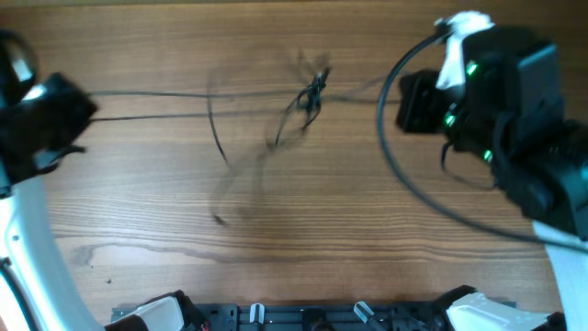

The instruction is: Untangle cables

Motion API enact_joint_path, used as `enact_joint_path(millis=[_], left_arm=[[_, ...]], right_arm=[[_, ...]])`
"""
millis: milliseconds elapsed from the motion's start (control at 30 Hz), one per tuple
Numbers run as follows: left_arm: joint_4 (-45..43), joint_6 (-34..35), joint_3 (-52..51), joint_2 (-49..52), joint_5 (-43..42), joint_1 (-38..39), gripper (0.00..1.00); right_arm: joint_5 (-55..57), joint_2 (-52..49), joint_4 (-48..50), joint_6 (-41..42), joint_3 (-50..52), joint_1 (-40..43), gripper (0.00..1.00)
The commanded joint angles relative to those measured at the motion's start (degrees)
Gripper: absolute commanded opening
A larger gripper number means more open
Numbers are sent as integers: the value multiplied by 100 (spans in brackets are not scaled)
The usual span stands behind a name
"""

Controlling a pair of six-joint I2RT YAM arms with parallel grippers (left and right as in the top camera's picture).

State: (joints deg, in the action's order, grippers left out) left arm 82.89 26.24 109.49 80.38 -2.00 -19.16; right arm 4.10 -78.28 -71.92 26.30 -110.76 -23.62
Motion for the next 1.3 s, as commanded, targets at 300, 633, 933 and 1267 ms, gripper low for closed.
enact_joint_path(millis=[300,633,933,1267], left_arm=[[-76,461,35,-374,721,-1823,4],[-103,645,35,-564,726,-2522,4],[-214,728,35,-575,522,-3340,4],[-227,717,35,-577,236,-3335,4]], right_arm=[[-367,-4,2,-1071,17,2732,4],[-229,-4,166,-1029,15,3491,4],[-960,-4,221,-986,15,4955,4],[-1333,-4,157,-1132,15,5112,4]])
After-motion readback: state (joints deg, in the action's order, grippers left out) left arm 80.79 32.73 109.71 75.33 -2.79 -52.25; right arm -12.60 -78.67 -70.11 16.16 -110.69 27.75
